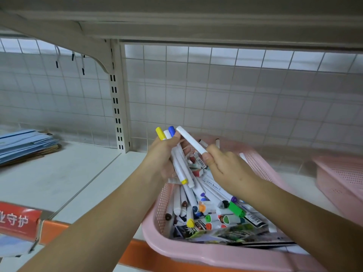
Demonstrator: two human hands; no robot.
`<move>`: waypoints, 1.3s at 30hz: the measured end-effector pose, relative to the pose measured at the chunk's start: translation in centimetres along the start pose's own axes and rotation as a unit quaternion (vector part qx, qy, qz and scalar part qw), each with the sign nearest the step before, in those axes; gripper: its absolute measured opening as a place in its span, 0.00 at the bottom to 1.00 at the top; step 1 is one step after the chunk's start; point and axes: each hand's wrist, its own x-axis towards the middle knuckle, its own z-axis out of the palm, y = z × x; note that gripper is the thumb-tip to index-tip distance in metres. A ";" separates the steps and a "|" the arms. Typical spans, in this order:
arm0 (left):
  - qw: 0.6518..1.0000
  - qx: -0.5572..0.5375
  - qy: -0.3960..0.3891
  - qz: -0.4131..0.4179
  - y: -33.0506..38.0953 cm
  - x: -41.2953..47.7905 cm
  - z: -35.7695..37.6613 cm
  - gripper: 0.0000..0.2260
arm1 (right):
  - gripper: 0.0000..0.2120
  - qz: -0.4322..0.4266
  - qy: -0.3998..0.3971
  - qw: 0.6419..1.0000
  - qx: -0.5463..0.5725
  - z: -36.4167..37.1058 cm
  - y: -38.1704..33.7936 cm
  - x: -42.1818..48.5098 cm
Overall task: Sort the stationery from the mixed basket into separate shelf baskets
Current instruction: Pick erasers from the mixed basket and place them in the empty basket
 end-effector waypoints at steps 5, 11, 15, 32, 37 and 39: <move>0.997 -0.007 -0.079 -0.006 0.2 -0.4 0.1 0.09 | 0.15 0.003 -0.021 1.000 0.012 0.4 -0.2 0.1; 1.000 -0.005 -0.001 0.010 0.2 -0.3 0.3 0.06 | 0.19 -0.015 -0.029 0.999 -0.018 0.6 -0.3 0.1; 0.987 -0.089 0.128 0.037 0.1 0.8 -0.9 0.04 | 0.15 0.024 -0.036 0.999 0.007 1.5 0.4 0.3; 0.997 -0.050 0.025 0.046 0.1 -0.1 -0.4 0.14 | 0.07 0.153 -0.026 0.955 0.253 2.2 0.9 0.8; 0.998 -0.036 0.025 0.043 0.2 -0.4 -0.2 0.12 | 0.06 0.108 0.048 0.926 0.360 1.6 0.2 0.4; 0.999 0.002 0.026 0.026 0.2 -0.7 0.0 0.06 | 0.08 0.085 0.042 0.927 0.362 1.7 -0.1 0.3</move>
